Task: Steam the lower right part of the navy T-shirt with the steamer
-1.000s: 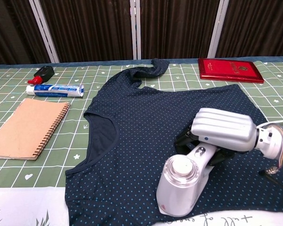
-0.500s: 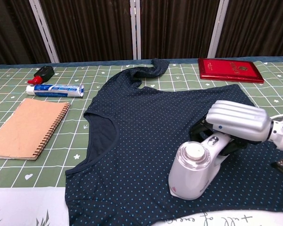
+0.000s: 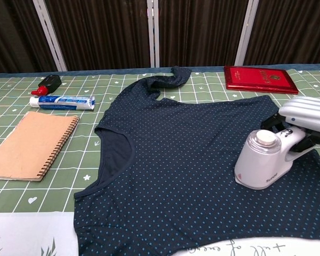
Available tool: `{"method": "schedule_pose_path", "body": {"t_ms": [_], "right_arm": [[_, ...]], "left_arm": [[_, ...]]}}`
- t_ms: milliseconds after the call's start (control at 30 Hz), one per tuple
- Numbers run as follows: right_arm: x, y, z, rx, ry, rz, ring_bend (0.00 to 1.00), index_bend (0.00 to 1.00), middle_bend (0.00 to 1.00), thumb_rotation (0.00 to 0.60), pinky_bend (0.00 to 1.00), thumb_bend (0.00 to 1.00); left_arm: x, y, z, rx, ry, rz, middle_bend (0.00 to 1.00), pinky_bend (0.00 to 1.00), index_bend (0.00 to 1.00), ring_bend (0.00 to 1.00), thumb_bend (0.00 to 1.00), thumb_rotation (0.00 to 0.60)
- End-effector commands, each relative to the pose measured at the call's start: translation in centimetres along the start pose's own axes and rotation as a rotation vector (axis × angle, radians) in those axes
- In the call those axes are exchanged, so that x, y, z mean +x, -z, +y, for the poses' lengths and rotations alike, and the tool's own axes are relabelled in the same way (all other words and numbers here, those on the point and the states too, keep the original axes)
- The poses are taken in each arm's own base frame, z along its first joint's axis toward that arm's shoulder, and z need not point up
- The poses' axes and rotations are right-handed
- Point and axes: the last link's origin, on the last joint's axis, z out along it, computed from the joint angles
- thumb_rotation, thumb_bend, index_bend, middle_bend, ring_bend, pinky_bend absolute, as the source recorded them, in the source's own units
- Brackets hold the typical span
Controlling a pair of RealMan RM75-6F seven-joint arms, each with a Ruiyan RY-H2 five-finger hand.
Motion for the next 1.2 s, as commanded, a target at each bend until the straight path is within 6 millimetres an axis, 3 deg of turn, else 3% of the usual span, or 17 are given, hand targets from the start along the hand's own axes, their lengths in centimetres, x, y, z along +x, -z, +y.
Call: {"method": "schedule_pose_path", "body": {"t_ms": [33,333,967,1200], "right_arm": [[0.1,0.1,0.1,-0.001,-0.008,0.0,0.66,0.74,0.66,0.6,0.96,0.63],[-0.7,-0.9,-2.2,0.076,-0.026,0.018,0.66,0.74,0.66,0.6,0.96,0.63],[-2.0,-4.0,-10.1,0.351,-0.052,0.081,0.66,0.74,0.66,0.6,0.96,0.61],[-1.8,-3.8,-9.3,0.309,-0.04,0.088,0.66,0.74,0.66,0.6,0.96,0.61]], "left_arm": [[-0.1,0.0,0.1,-0.004,-0.001,-0.002,0.0,0.0,0.0,0.0,0.0,0.6],[0.1,0.1,0.1,-0.005,0.005,0.003,0.0,0.0,0.0,0.0,0.0,0.6],[0.3,0.2,-0.1,-0.004,0.014,0.005,0.0,0.0,0.0,0.0,0.0,0.6],[0.4,0.2,-0.3,0.0,0.016,0.009,0.0,0.0,0.0,0.0,0.0,0.6]]}}
